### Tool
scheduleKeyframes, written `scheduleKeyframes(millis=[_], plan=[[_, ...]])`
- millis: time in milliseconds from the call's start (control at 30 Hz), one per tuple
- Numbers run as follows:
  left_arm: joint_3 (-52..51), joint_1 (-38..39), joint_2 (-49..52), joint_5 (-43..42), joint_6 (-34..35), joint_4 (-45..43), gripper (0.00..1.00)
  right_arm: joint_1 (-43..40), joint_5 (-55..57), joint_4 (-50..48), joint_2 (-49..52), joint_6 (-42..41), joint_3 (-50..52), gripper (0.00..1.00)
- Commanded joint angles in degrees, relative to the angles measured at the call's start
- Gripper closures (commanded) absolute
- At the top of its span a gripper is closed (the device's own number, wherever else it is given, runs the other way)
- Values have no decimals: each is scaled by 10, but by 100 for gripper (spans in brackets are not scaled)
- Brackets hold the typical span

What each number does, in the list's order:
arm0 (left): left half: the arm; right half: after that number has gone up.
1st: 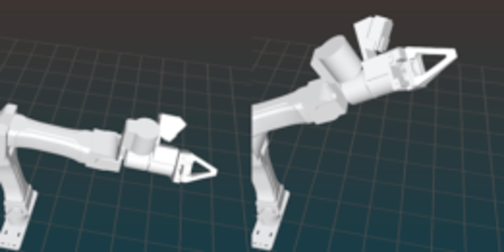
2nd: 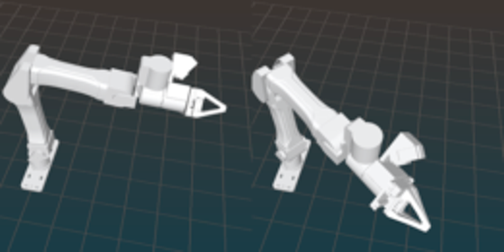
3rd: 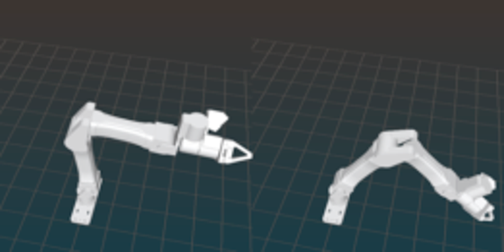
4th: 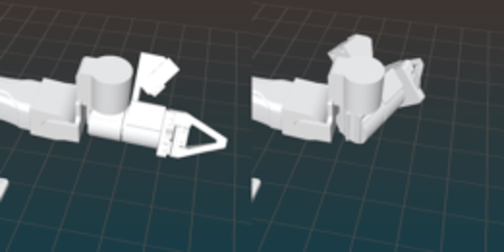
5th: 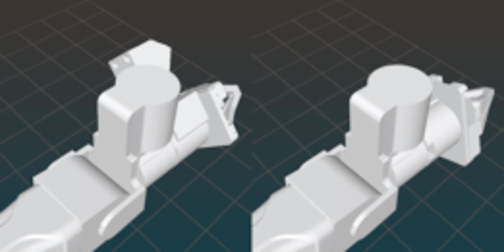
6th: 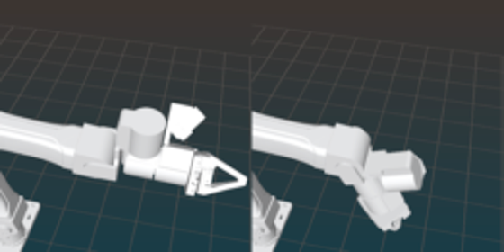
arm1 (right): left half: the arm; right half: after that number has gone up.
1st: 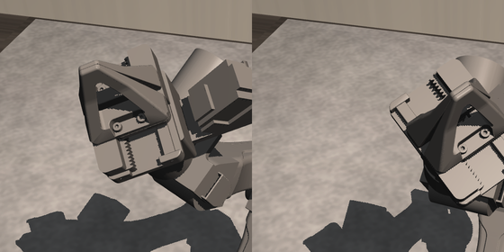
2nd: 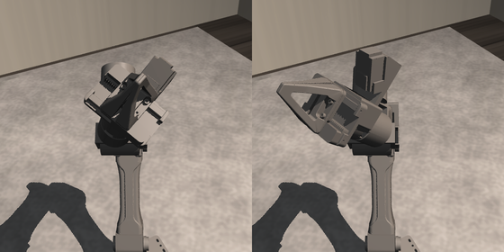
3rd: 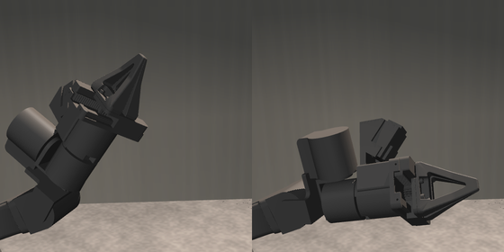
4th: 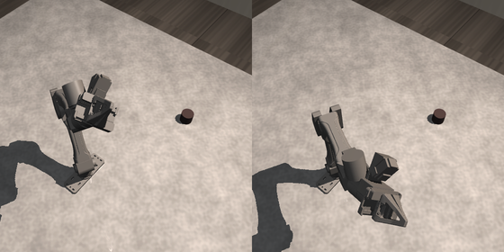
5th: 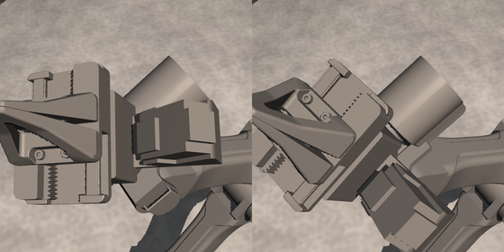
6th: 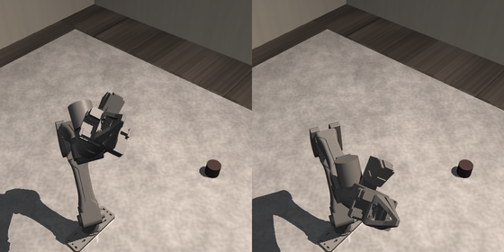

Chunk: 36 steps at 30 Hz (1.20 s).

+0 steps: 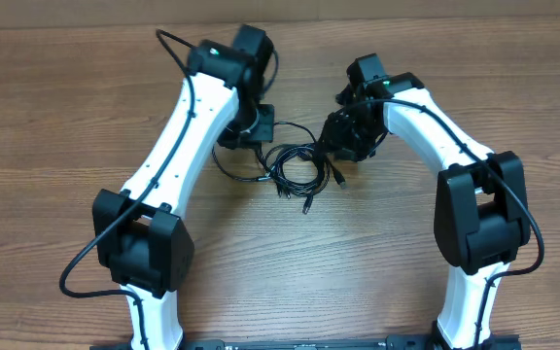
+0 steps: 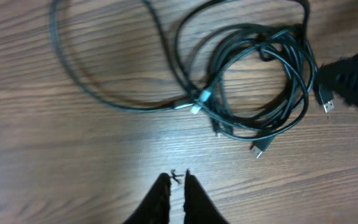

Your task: Untangle cables

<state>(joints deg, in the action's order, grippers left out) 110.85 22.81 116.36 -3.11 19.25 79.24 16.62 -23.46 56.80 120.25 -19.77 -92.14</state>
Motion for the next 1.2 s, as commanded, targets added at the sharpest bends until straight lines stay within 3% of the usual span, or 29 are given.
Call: scheduleKeyframes(millis=[0,167,300,533,767,867,1067,1167], plan=[[-42,19,-2,-10,1,-45,85,1,29,-12,-12,-14,28,57],[-80,35,-2,-10,0,-101,85,5,31,-55,-12,-29,70,58],[-103,42,-1,-10,3,-135,79,5,63,-91,-12,-73,102,63],[-173,53,-1,-10,27,-197,76,5,68,-112,-12,-75,123,74],[-218,63,-1,-25,61,-227,73,8,68,-115,-12,-75,123,75],[-219,64,-1,-25,98,-227,69,8,68,-115,-12,-75,123,75],[-227,64,-1,-13,151,-227,75,8,67,-115,-12,-75,123,75],[-246,65,-1,-5,234,-228,76,8,68,-114,-12,-74,123,75]])
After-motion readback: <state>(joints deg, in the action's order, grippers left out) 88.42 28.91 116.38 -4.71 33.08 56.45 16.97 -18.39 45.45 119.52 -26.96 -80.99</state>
